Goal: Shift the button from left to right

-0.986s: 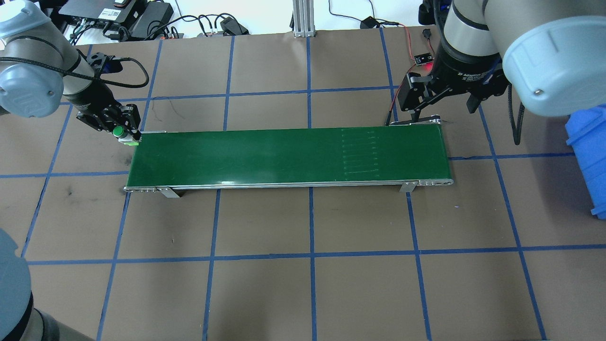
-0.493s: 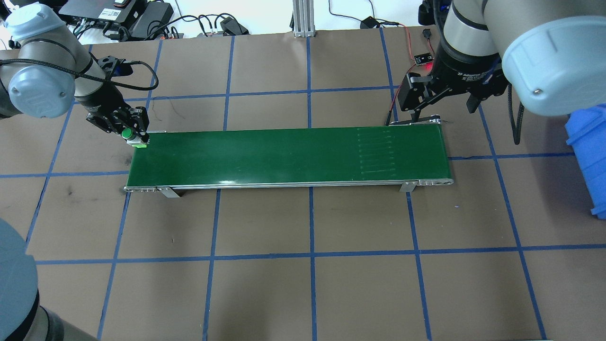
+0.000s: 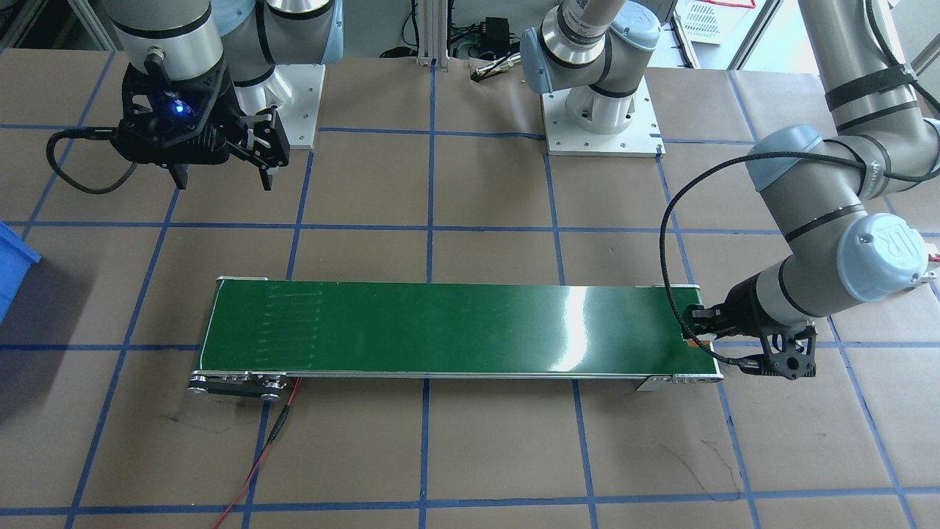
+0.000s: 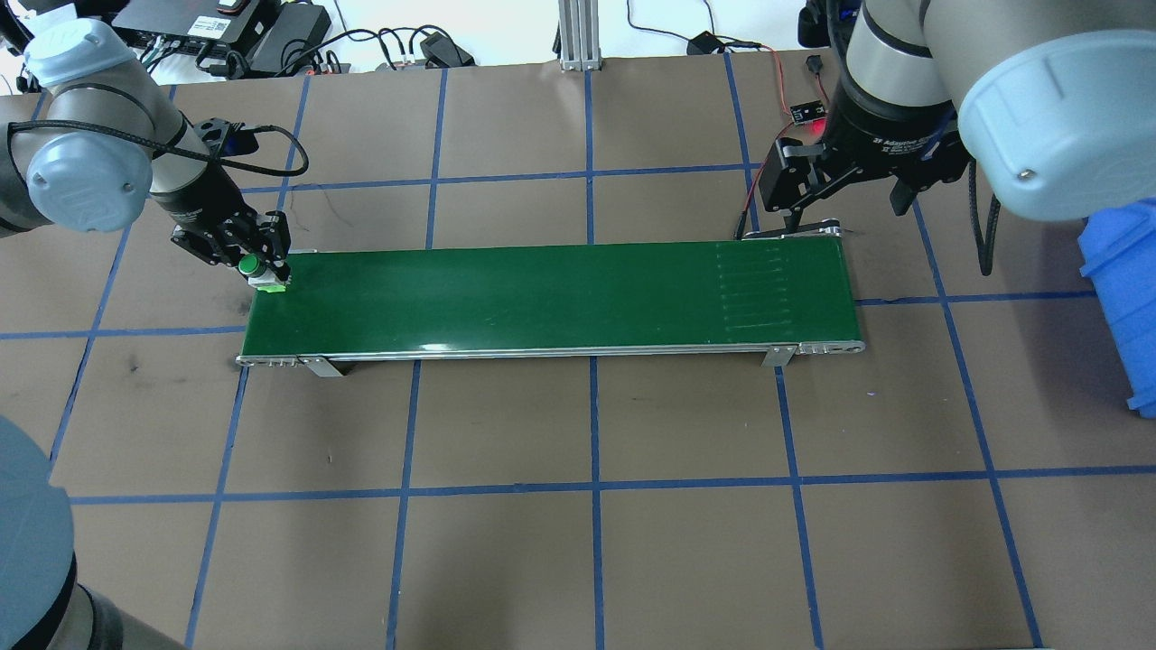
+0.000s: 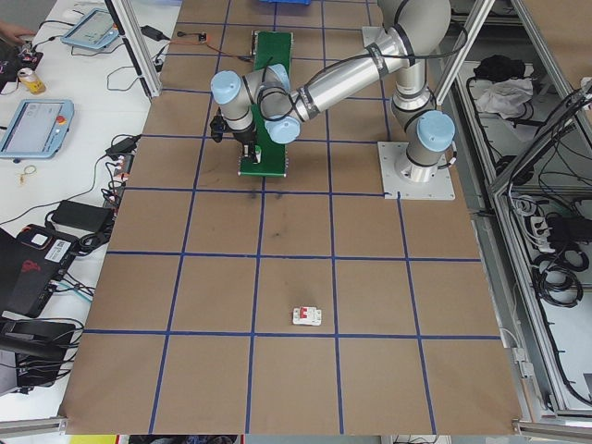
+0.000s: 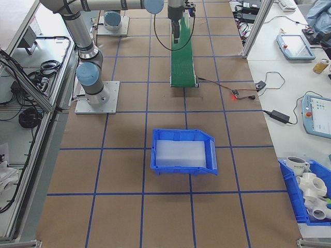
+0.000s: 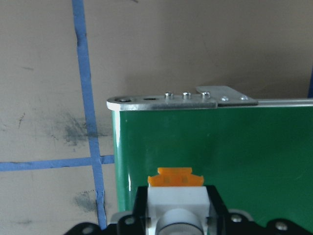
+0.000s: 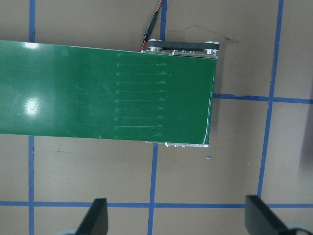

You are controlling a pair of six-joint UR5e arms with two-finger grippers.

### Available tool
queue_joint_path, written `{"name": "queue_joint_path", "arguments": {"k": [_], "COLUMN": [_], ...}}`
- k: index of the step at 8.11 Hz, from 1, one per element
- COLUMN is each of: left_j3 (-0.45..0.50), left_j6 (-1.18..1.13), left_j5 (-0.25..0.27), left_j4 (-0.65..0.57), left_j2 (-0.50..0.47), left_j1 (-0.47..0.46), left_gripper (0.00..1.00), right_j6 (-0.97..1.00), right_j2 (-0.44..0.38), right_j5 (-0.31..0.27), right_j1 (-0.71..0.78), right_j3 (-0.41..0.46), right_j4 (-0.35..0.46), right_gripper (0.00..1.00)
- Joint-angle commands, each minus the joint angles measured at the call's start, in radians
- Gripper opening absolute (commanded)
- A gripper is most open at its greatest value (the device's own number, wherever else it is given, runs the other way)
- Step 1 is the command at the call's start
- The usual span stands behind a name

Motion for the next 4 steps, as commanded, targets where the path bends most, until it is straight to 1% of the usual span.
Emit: {"name": "queue_joint_path", "arguments": {"k": [1, 2, 3, 4], "left_j3": [-0.015, -0.016, -0.016, -0.01], "left_j6": [-0.046, -0.046, -0.048, -0.057], "left_j5": [0.0, 0.0, 0.0, 0.0], "left_j4": [0.001, 0.0, -0.008, -0.051], "left_j2": [-0.005, -0.005, 0.003, 0.027], "left_j1": [0.0, 0.0, -0.002, -0.015], "left_gripper": [0.51, 0.68, 1.0, 1.0], "right_j6": [0.001, 0.001, 0.001, 0.001], "right_j2": [0.0, 0.0, 0.0, 0.0], "right_j5": [0.0, 0.0, 0.0, 0.0], "right_j1": [0.0, 0.0, 0.0, 0.0], "right_j3": [0.001, 0.001, 0.001, 0.001], "right_j4": [0.0, 0.0, 0.0, 0.0], "right_gripper": [1.0, 1.0, 1.0, 1.0]}}
